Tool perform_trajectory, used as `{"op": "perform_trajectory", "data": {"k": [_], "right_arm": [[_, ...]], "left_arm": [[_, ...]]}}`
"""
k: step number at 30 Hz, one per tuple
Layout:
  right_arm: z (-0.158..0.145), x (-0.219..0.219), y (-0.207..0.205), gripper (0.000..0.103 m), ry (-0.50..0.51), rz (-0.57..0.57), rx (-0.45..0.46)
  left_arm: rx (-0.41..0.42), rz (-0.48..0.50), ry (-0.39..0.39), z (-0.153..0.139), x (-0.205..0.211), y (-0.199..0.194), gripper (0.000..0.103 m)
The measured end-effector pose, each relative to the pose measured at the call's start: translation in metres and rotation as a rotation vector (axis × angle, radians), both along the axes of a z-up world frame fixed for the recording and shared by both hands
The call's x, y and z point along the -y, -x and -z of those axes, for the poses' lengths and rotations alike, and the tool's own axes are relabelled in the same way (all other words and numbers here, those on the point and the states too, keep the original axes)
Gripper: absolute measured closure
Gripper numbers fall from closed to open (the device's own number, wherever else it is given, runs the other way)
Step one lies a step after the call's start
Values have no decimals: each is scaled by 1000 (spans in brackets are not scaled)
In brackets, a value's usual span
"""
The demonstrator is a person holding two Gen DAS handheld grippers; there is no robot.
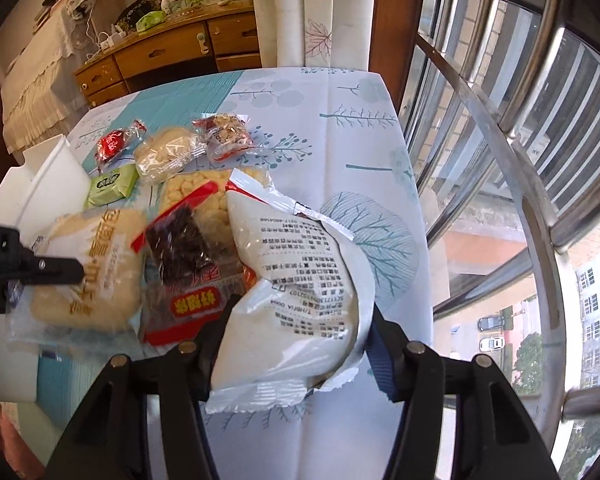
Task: Organize snacks
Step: 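Grasp the Calleton bread loaf with the left gripper while the right gripper grasps the white printed bag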
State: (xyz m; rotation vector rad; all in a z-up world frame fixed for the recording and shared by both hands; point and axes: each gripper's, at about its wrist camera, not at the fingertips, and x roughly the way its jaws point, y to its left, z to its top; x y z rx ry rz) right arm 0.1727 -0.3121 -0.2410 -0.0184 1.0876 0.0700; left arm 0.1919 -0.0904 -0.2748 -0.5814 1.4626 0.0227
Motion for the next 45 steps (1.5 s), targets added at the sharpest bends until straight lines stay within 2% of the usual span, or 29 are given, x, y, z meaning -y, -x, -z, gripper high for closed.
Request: {"op": "perform_trajectory", "data": {"k": [10, 20, 26, 31, 40, 45], "right_arm": [[-27, -9, 19, 46, -23, 7, 31], [-45, -32, 46, 46, -43, 14, 44], [-59, -51, 58, 46, -63, 25, 61], [-70, -69, 62, 46, -86, 38, 82], [-89, -118, 64, 46, -143, 28, 144], [-95, -150, 62, 46, -174, 4, 169]], "left_arm": [[-34, 42, 25, -19, -8, 35, 76], [-10, 137, 29, -61, -24, 65, 79], [44, 234, 30, -101, -38, 79, 79], [115, 299, -1, -133, -53, 84, 79], [240, 303, -111, -178, -107, 80, 79], [299, 279, -131, -190, -143, 77, 79]]}}
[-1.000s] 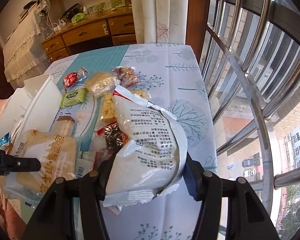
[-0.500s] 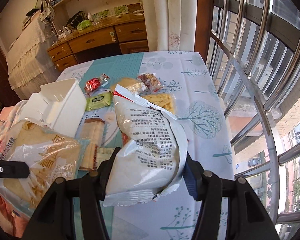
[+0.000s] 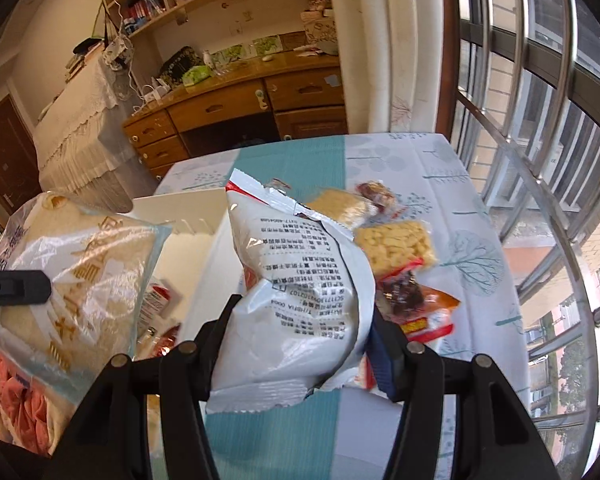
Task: Organize snacks
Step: 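Grasp the Calleton bread loaf with the left gripper while the right gripper grasps the white printed bag, then carry both snacks over the white tray and open both grippers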
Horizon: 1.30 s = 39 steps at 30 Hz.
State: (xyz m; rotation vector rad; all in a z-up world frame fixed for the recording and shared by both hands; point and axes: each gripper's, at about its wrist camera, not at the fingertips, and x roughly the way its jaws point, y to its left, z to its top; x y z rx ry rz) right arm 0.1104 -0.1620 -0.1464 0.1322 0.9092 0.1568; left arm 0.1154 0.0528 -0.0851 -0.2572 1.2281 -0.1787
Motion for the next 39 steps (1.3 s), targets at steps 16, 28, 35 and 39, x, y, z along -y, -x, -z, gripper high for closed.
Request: {"op": "perform_trajectory", "data": {"k": [16, 28, 35, 39], "right_arm": [[-7, -97, -7, 46, -63, -60, 41], [-3, -147, -1, 44, -97, -131, 36], [-3, -144, 1, 32, -103, -122, 25], [-6, -138, 4, 30, -98, -105, 34]], "left_arm": [[198, 35, 10, -11, -92, -12, 79], [318, 53, 20, -14, -119, -8, 77], [311, 31, 22, -14, -121, -6, 50], [300, 32, 26, -13, -118, -4, 40]]}}
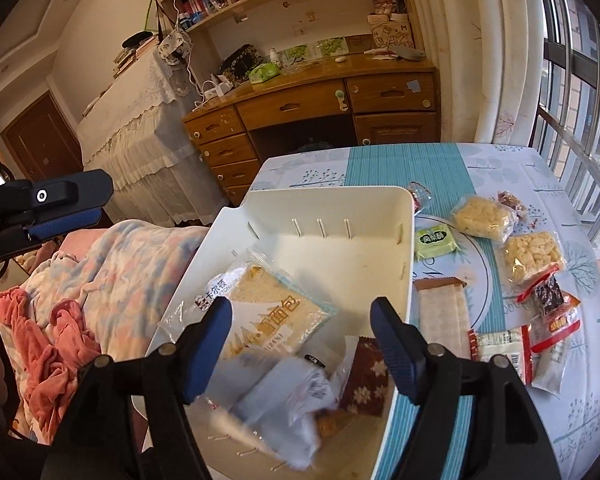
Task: Organize snacks
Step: 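Carry both snacks over the white tray and open both grippers, then move both grippers back to the remaining snacks on the cloth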
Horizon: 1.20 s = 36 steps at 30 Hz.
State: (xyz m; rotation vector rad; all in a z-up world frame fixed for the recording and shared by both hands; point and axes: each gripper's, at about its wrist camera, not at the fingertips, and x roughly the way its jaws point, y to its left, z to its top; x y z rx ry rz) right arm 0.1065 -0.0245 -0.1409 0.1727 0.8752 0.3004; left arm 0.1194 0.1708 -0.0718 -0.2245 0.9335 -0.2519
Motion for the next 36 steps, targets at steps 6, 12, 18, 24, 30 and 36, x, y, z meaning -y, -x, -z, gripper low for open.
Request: {"op": "perform_trajectory", "data": {"k": [6, 12, 18, 24, 30, 36], "right_arm": [[-9, 15, 3, 30, -3, 18, 24], [-21, 31, 5, 30, 6, 13, 56], [-29, 53, 5, 30, 34, -5, 68], [-35, 84, 6, 30, 57, -19, 79], [-36, 119, 8, 30, 79, -22, 75], [-28, 148, 10, 30, 94, -23, 60]], "left_arm": [[5, 3, 4, -4, 9, 4, 33], [5, -6, 11, -10, 23, 6, 26], [-3, -18, 3, -15, 47, 8, 25], [-1, -27, 17, -19, 77, 11, 22], [-18, -25, 37, -15, 112, 14, 22], [-62, -35, 42, -2, 144, 15, 22]]}}
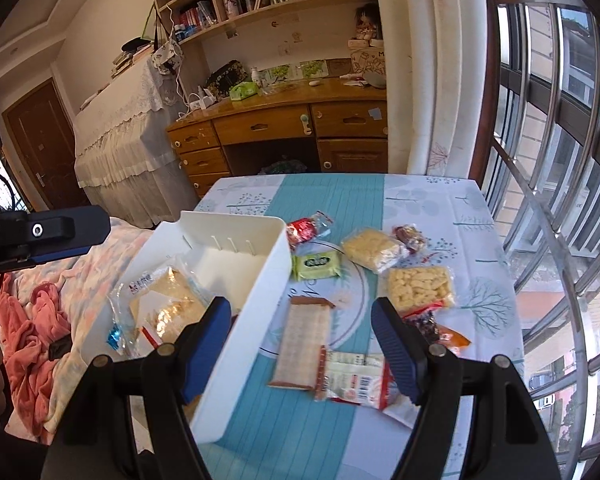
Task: Organize snacks
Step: 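Move both grippers back to the remaining snacks on the cloth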
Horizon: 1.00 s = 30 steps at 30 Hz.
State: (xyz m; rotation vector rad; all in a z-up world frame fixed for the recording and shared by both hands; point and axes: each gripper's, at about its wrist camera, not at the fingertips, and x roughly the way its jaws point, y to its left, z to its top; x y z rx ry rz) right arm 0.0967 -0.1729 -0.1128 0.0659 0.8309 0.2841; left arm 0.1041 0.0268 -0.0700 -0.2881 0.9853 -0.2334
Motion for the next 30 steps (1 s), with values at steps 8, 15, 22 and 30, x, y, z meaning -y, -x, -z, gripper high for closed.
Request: {"op": "perform_trajectory", "data": {"k": [8, 15, 22, 30], "right_arm": [[22, 36, 0, 30, 73, -38, -53], [38, 58, 1, 30, 182, -87, -64], [53, 76, -2, 30, 282, -110, -54], [72, 79, -6, 30, 377, -181, -61]], "left_arm": [[-122, -9, 9, 37, 44, -7, 22], [-270, -13, -18, 77, 83, -17, 22], [-429, -49, -55, 119, 104, -29, 22], [-532, -91, -128, 146, 119, -46, 22]]}}
